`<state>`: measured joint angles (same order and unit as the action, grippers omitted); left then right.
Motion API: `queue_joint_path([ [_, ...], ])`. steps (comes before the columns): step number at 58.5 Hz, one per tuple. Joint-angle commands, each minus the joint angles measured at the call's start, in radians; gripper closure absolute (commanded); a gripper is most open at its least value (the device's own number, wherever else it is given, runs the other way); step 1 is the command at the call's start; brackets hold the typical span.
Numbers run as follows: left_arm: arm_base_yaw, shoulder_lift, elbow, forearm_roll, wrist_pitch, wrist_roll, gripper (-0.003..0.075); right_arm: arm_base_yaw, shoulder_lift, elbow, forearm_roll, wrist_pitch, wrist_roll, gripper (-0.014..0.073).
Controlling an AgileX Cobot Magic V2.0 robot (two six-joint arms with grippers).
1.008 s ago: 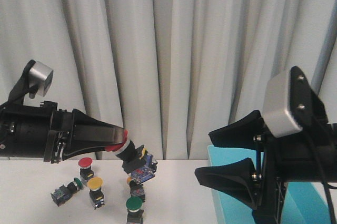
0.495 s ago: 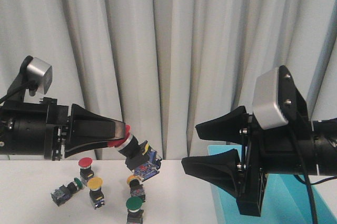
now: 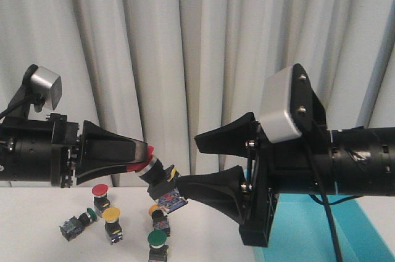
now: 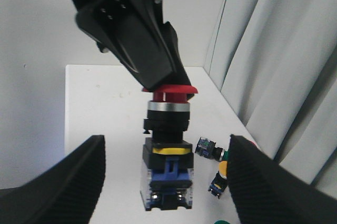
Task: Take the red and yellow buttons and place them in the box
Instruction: 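Close the right gripper on the red button's body, open left gripper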
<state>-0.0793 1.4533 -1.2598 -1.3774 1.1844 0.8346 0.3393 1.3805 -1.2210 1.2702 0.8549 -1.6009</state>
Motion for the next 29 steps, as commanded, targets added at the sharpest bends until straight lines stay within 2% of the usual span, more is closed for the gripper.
queue_joint_path([
  [1, -0.003, -0.039, -0.029, -0.099, 0.015, 0.001, 0.0727, 0.003, 0.003, -0.045, 0.039, -0.014, 0.016, 0.0120],
  [29, -0.003, -0.039, -0.029, -0.099, 0.024, 0.001, 0.0727, 0.011, 0.056, -0.054, 0.039, -0.003, 0.018, 0.0120],
])
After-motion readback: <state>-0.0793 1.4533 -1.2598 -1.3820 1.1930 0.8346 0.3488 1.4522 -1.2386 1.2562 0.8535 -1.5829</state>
